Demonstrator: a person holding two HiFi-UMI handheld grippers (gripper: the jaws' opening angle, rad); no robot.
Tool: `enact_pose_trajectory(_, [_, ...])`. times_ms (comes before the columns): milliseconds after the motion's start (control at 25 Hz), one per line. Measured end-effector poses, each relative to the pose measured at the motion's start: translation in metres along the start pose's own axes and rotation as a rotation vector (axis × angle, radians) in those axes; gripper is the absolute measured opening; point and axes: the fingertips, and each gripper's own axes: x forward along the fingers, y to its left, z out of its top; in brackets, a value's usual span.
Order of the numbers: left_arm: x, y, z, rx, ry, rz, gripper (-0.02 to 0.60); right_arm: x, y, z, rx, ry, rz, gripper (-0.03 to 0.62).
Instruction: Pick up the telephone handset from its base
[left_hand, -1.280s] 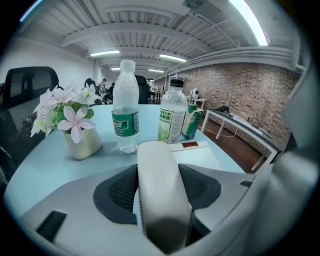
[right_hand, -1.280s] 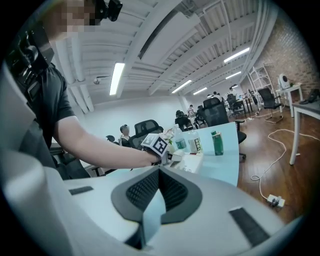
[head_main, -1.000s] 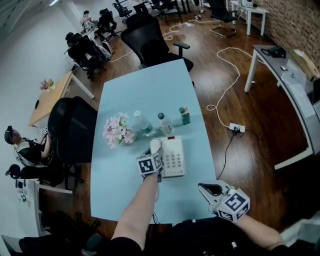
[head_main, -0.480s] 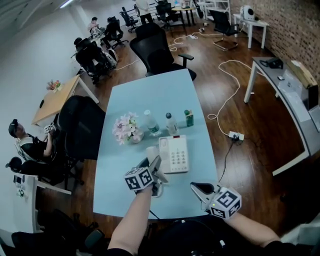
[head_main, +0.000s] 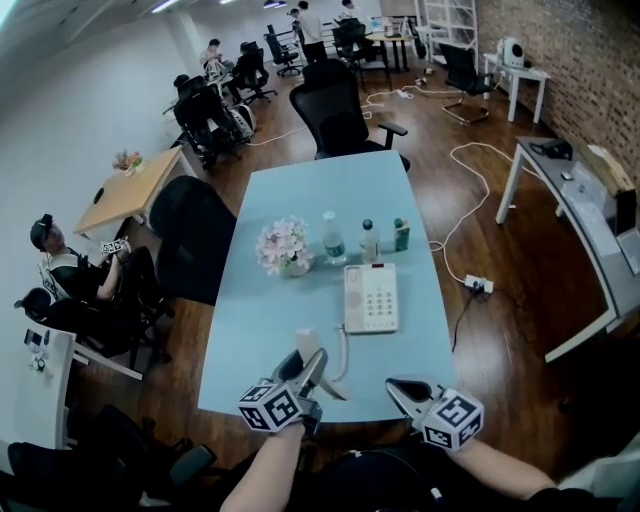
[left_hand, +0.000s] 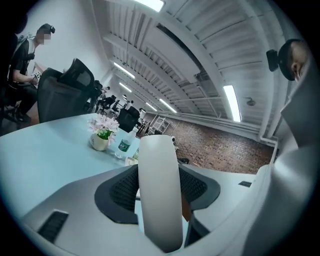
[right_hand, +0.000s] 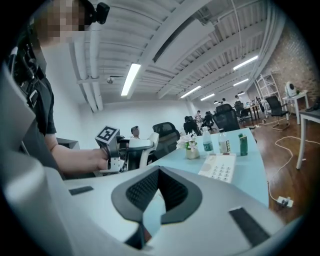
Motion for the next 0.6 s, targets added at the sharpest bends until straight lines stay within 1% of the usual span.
enact_pose_trajectory(200, [-0.039, -0.008, -0.009, 0.004, -0.010, -0.029, 0.238, 0.001, 0.034, -0.017, -0.011, 0.023, 0.002, 0.015])
enact_pose_trajectory(280, [-0.049, -0.012, -0.010, 0.017, -0.019, -0.042, 0.238, 0.003, 0.043, -0.021, -0.024, 0.032, -0.001, 0.015])
enact_pose_trajectory(360, [-0.057, -0.014, -0.010, 0.035, -0.027, -0.048, 0.239, 0.005, 0.049, -0.024, -0.031, 0.038, -0.013, 0.014])
enact_pose_trajectory(480, [-0.064, -0.017, -0.012, 0.030, -0.031, -0.066, 0.238, 0.008, 0.052, -0.028, -0.040, 0.045, -0.041, 0.012])
enact_pose_trajectory(600, [-0.069, -0.019, -0.013, 0.028, -0.037, -0.076, 0.238, 0.011, 0.053, -0.041, -0.049, 0.086, -0.056, 0.012])
